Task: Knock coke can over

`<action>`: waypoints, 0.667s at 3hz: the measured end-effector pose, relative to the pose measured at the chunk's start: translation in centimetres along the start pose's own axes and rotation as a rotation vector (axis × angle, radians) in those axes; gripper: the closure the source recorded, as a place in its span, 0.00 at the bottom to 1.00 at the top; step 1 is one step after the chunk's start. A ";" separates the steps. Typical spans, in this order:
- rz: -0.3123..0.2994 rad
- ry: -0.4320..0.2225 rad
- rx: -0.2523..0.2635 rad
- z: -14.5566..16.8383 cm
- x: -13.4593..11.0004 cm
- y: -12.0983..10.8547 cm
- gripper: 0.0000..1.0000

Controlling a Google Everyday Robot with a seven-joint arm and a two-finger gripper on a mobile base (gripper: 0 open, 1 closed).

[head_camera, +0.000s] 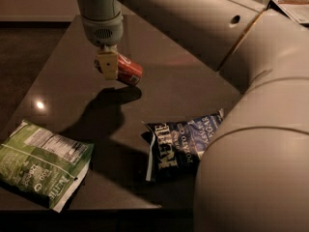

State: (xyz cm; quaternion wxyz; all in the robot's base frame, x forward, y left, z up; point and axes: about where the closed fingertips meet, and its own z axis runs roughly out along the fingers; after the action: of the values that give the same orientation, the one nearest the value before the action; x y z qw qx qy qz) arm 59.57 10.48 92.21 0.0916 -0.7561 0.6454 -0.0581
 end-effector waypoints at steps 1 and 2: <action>-0.047 0.037 -0.002 0.9 -1.0 0.1 0.38; -0.081 0.062 -0.015 2.0 -1.7 0.4 0.16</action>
Offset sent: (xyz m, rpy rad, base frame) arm -0.0142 0.0155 -0.0343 -0.1627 0.0449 0.0952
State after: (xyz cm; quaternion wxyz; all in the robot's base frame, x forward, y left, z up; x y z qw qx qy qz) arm 59.30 12.22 90.23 0.0635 -0.7800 0.6173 -0.0805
